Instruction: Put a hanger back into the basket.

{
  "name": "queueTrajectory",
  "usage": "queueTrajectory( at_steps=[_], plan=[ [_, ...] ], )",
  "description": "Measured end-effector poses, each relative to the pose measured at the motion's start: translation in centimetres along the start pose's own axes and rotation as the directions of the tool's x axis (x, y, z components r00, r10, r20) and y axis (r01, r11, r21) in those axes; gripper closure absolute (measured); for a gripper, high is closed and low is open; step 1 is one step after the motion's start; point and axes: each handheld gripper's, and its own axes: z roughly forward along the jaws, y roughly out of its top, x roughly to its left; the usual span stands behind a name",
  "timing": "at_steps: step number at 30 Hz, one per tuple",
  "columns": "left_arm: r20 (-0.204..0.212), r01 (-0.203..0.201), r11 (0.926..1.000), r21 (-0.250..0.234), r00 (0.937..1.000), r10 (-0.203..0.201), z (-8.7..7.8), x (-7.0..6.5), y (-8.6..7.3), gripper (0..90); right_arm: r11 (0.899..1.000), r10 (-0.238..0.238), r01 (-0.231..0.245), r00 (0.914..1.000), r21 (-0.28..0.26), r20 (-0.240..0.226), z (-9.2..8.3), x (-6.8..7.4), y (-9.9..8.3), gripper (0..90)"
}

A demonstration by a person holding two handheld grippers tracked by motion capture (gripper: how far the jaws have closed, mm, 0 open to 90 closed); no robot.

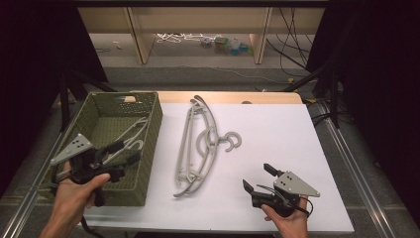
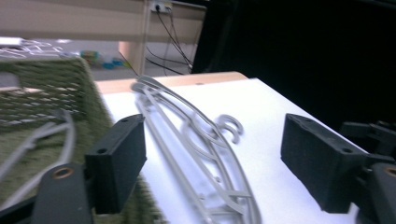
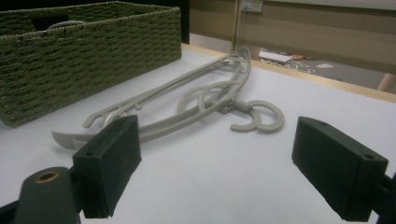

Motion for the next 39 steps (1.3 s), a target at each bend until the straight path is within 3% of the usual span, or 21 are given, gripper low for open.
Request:
queueTrajectory(
  at_steps=[3, 6, 13, 21, 26, 35, 39],
  plan=[
    [0.004, -0.015, 0.9999, 0.009, 0.9999, 0.015, 1.2, -1.0, -0.5, 17.6, 1.0, 0.007, -0.007, 1.0, -0.004, 0.0, 0.0, 0.0, 0.0, 16.4],
    [0.038, -0.032, 0.9988, 0.037, 0.9988, 0.031, 2.5, -1.9, -0.9, 17.6, 1.0, 0.008, -0.008, 1.0, -0.012, -0.003, 0.0, 0.0, 0.0, 16.4],
    [0.045, -0.051, 0.9983, 0.028, 0.9978, 0.05, 5.2, -3.5, -1.9, 17.1, 1.0, 0.011, -0.011, 0.9999, -0.015, 0.004, -0.1, -0.1, 0.1, 16.2],
    [0.061, -0.048, 0.9988, -0.011, 0.9969, 0.048, 7.2, -3.9, -3.1, 17.1, 1.0, 0.012, -0.012, 0.9999, -0.012, -0.002, -0.1, -0.1, 0.1, 16.0],
    [0.068, -0.078, 0.9966, -0.027, 0.9945, 0.079, 8.0, -4.2, -3.6, 17.2, 1.0, 0.015, -0.015, 0.9999, -0.011, 0.001, -0.2, -0.3, 0.1, 16.0],
    [0.092, -0.094, 0.9956, -0.008, 0.9913, 0.094, 9.6, -4.5, -4.5, 17.1, 1.0, 0.029, -0.029, 0.9996, -0.012, -0.007, -0.2, -0.2, 0.1, 16.0],
    [0.091, -0.095, 0.9953, -0.023, 0.9911, 0.096, 9.8, -4.6, -4.7, 17.1, 1.0, 0.022, -0.022, 0.9997, -0.02, 0.011, -0.3, -0.3, 0.0, 16.0]
  ],
)
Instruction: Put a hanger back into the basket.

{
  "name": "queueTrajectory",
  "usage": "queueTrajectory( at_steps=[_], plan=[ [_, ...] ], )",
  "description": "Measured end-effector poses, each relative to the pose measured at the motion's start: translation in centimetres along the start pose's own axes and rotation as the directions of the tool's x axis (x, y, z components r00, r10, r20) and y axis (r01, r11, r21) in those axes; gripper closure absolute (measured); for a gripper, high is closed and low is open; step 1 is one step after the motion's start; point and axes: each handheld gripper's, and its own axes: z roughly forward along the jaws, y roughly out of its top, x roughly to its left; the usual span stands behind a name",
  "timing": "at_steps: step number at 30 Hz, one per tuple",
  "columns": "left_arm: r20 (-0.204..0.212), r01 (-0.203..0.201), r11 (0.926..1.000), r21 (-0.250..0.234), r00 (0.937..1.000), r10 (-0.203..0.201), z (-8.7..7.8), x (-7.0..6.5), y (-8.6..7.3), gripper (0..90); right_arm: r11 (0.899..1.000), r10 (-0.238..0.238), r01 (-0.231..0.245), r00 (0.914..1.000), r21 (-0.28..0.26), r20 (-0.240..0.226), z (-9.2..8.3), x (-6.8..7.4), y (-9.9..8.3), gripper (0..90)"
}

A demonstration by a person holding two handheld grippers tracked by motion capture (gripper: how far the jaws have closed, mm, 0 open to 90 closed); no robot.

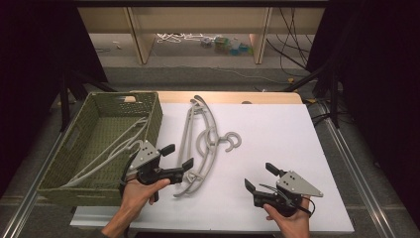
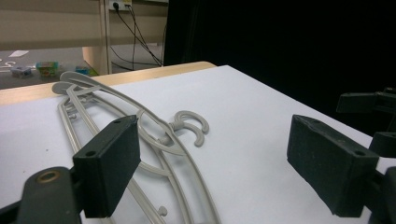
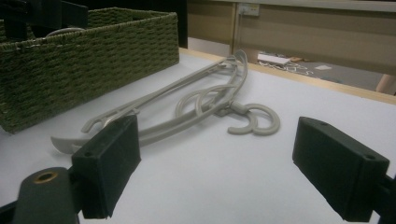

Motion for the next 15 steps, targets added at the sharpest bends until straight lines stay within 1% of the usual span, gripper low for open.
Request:
queueTrajectory(
  at_steps=[1, 2, 3, 4, 5, 6, 7, 8, 9, 10, 11, 13, 14, 15],
  plan=[
    [-0.003, -0.01, 0.9999, 0.002, 0.9999, 0.01, -0.02, 0.03, -0.06, 17.1, 1.0, 0.005, -0.004, 0.9999, 0.01, -0.011, -0.08, -0.02, 0.04, 16.0],
    [-0.001, -0.015, 0.9999, 0.003, 0.9999, 0.015, -0.05, 0.04, -0.14, 17.1, 1.0, 0.01, -0.01, 0.9999, 0.0, -0.014, -0.02, 0.01, 0.01, 16.0],
    [-0.002, -0.008, 1.0, 0.001, 1.0, 0.008, -0.1, 0.01, -0.22, 17.1, 1.0, 0.009, -0.009, 0.9998, 0.002, -0.016, -0.02, 0.02, 0.02, 16.0],
    [0.0, -0.008, 1.0, 0.002, 1.0, 0.008, -0.18, 0.03, -0.25, 17.1, 1.0, 0.011, -0.011, 0.9998, -0.007, -0.014, 0.06, 0.06, 0.0, 16.0],
    [0.0, -0.009, 1.0, 0.001, 1.0, 0.009, -0.23, 0.04, -0.27, 17.1, 1.0, 0.005, -0.005, 0.9999, -0.003, -0.013, 0.03, 0.04, 0.01, 16.0],
    [-0.001, -0.009, 1.0, 0.0, 1.0, 0.009, -0.26, 0.04, -0.27, 17.1, 1.0, -0.001, 0.001, 1.0, 0.015, -0.004, -0.13, 0.04, 0.07, 16.0],
    [0.003, -0.005, 1.0, -0.002, 1.0, 0.005, -0.27, 0.06, -0.26, 17.1, 0.999, -0.002, 0.002, 1.0, 0.033, -0.006, -0.24, 0.06, 0.13, 16.0],
    [0.003, 0.0, 1.0, -0.004, 1.0, 0.0, -0.28, 0.1, -0.22, 17.1, 1.0, -0.001, 0.001, 1.0, 0.013, -0.01, -0.08, 0.09, 0.06, 16.0],
    [-0.001, 0.006, 1.0, -0.005, 1.0, -0.006, -0.28, 0.09, -0.22, 17.1, 1.0, -0.001, 0.001, 1.0, 0.014, -0.009, -0.12, 0.07, 0.05, 16.0],
    [-0.001, -0.001, 1.0, -0.004, 1.0, 0.001, -0.3, 0.09, -0.24, 17.0, 1.0, 0.002, -0.002, 1.0, 0.012, -0.009, -0.17, 0.05, 0.04, 16.0],
    [0.002, -0.003, 1.0, -0.004, 1.0, 0.003, -0.33, 0.05, -0.28, 16.9, 1.0, 0.011, -0.011, 0.9998, -0.008, -0.014, -0.03, 0.08, -0.01, 15.9],
    [0.001, -0.009, 1.0, 0.0, 1.0, 0.009, -0.33, 0.01, -0.32, 16.7, 1.0, 0.011, -0.011, 0.9998, -0.007, -0.017, 0.03, 0.09, 0.01, 15.9],
    [0.0, -0.009, 1.0, 0.0, 1.0, 0.009, -0.26, -0.02, -0.36, 16.7, 1.0, 0.0, 0.0, 0.9999, 0.011, -0.012, -0.12, 0.08, 0.07, 15.9],
    [0.001, -0.013, 0.9999, 0.008, 0.9999, 0.013, -0.23, -0.02, -0.38, 16.6, 1.0, -0.004, 0.004, 0.9999, 0.006, -0.012, -0.02, 0.16, 0.04, 15.9]
  ],
)
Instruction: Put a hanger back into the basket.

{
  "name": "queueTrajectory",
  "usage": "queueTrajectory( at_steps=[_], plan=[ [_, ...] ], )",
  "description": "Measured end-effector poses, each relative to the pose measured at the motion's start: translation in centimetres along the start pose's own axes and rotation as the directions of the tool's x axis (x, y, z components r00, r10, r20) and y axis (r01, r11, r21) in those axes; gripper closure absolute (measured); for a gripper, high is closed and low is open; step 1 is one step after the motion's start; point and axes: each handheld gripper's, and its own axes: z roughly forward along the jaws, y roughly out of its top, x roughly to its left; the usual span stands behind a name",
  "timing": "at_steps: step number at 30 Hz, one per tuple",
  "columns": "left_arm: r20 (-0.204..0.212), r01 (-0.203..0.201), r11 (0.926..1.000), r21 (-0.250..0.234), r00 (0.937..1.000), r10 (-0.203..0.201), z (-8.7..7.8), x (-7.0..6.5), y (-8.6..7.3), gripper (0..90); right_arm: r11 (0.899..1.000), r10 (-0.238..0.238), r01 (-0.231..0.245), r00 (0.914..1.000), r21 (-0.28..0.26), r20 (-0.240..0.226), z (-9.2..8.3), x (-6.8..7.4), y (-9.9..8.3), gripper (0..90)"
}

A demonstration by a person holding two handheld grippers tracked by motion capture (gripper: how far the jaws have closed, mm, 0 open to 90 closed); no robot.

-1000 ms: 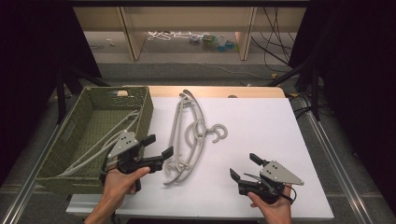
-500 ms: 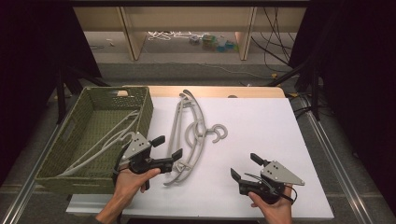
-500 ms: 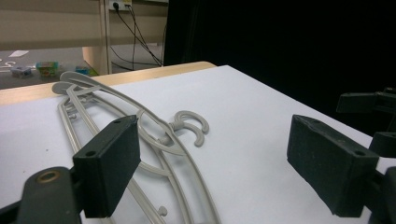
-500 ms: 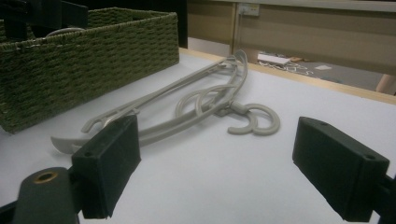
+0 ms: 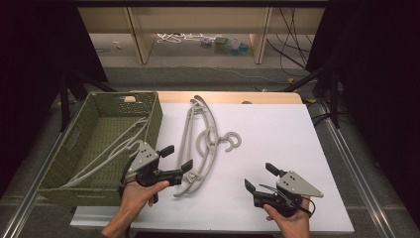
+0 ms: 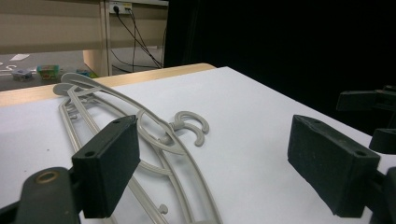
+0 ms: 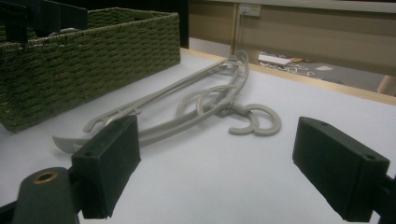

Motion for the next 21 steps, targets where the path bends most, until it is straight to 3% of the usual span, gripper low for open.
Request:
queueTrajectory(
  at_steps=[9, 14, 21],
  plan=[
    [0.026, -0.016, 0.9989, 0.043, 0.9996, 0.015, 0.8, -0.6, -0.1, 16.4, 1.0, -0.01, 0.01, 0.9999, 0.006, -0.008, 0.1, 0.3, 0.0, 15.9],
    [0.044, -0.057, 0.9948, 0.084, 0.9976, 0.054, 1.9, -1.1, 0.1, 16.5, 1.0, -0.015, 0.015, 0.9999, 0.007, -0.003, 0.2, 0.3, 0.0, 15.9],
    [0.061, -0.066, 0.9906, 0.12, 0.9963, 0.059, 3.4, -1.5, 0.5, 16.5, 1.0, -0.017, 0.017, 0.9999, 0.007, 0.002, 0.2, 0.4, 0.0, 15.9]
  ],
)
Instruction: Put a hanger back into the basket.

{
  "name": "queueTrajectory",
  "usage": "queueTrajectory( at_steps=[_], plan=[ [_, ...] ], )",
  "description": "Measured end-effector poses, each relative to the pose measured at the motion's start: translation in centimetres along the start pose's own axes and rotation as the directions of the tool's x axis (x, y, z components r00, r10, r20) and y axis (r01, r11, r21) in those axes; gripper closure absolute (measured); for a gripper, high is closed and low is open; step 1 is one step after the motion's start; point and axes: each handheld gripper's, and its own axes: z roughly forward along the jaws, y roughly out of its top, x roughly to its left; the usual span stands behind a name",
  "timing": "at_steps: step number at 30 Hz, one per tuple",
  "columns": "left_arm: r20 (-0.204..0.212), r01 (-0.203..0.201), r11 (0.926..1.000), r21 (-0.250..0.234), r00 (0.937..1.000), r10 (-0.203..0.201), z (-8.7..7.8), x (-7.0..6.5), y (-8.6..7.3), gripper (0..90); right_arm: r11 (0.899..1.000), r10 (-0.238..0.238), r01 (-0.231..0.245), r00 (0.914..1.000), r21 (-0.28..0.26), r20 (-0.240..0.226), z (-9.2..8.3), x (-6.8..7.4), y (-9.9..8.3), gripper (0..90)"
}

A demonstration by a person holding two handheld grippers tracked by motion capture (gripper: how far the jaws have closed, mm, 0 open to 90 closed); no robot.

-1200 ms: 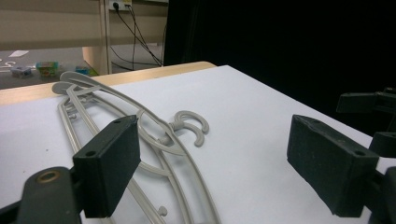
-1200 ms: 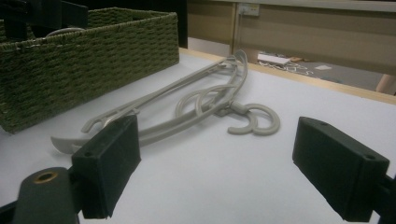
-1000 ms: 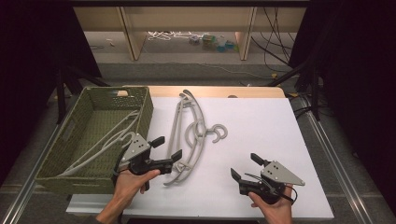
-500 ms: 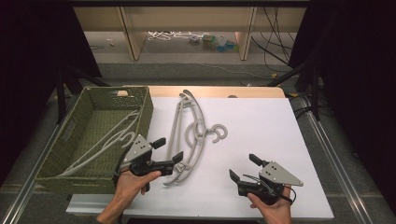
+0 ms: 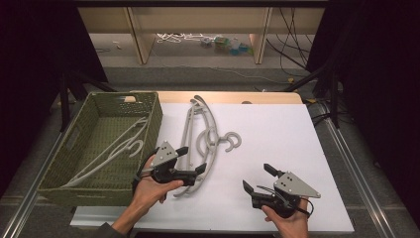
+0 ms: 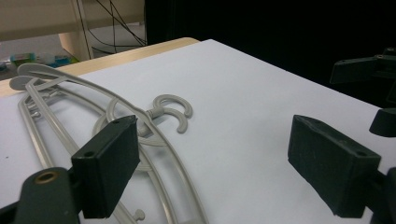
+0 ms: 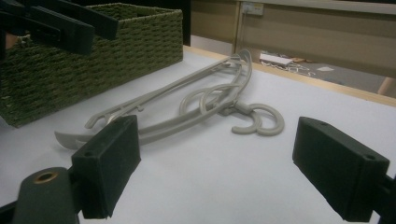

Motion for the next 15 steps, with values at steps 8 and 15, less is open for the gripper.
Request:
queueTrajectory(
  at_steps=[8, 15],
  plan=[
    [-0.003, -0.02, 0.9985, 0.051, 0.9998, 0.02, 1.3, 0.2, 0.6, 16.8, 1.0, 0.0, 0.0, 1.0, 0.008, -0.005, 0.0, -0.1, 0.0, 16.0],
    [0.029, -0.039, 0.9918, 0.121, 0.9989, 0.036, 2.6, 0.4, 0.8, 20.1, 1.0, -0.001, 0.001, 1.0, 0.01, -0.007, 0.0, -0.1, 0.0, 16.1]
  ],
)
